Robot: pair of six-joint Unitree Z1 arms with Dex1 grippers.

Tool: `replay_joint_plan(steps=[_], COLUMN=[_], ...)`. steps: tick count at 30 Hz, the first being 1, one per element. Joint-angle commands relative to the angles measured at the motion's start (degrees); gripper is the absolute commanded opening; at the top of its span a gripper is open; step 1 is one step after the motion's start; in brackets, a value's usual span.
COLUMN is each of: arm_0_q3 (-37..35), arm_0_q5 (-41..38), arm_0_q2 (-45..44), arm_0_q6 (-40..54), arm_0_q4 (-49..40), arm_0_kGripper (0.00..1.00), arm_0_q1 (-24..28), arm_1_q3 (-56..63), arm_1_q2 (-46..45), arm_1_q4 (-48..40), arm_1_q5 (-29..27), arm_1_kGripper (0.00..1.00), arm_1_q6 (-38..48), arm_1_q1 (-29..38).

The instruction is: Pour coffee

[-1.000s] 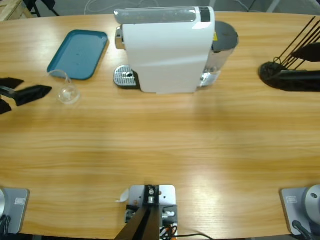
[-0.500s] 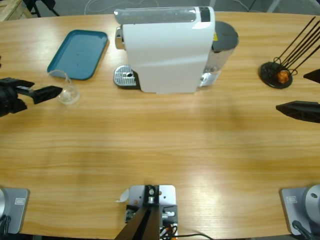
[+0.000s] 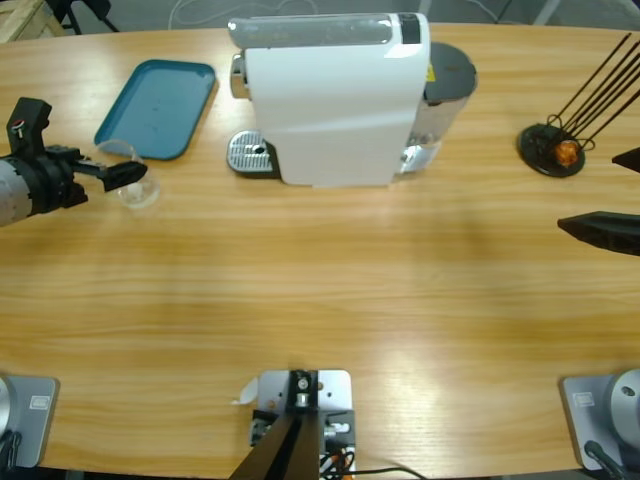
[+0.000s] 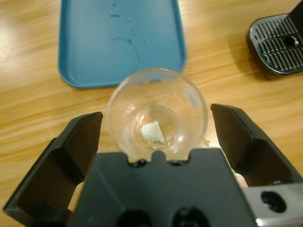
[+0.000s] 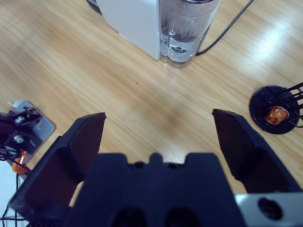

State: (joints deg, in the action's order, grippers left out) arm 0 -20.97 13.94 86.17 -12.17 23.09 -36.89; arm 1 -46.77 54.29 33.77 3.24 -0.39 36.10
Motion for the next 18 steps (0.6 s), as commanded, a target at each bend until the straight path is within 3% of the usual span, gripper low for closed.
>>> replay_joint_plan(steps=[1, 5, 9, 11, 18], arm_0_q3=[1.8, 2.5, 3.2, 3.7, 1.6], arm_0_q5=[2.7, 2.7, 2.6, 2.6, -0.4], arm_0_q2=[7.0, 6.8, 6.4, 6.4, 4.4], arm_0_q6=[-0.7, -0.7, -2.1, -3.1, 3.1], arm_0_q4=[6.1, 6.8, 6.9, 6.9, 14.5], arm_0_kGripper=[0.924, 0.64, 0.636, 0.518, 0.513], arm_0_q1=[-0.4, -0.4, -2.2, -3.6, -8.8], arm_1_q3=[2.2, 2.2, 2.3, 2.3, 2.5], arm_1_q2=[-1.3, -1.5, -2.0, -2.3, -2.8], arm_1_q4=[-0.4, -0.4, -0.4, -0.3, -0.4], arm_1_q5=[-0.8, -1.0, -1.0, -1.0, -1.2], arm_1_kGripper=[1.0, 1.0, 1.0, 1.0, 1.0], arm_1_q6=[0.2, 0.2, 0.2, 0.2, 0.2], arm_1_q1=[-0.3, -0.3, -0.3, -0.3, -0.3])
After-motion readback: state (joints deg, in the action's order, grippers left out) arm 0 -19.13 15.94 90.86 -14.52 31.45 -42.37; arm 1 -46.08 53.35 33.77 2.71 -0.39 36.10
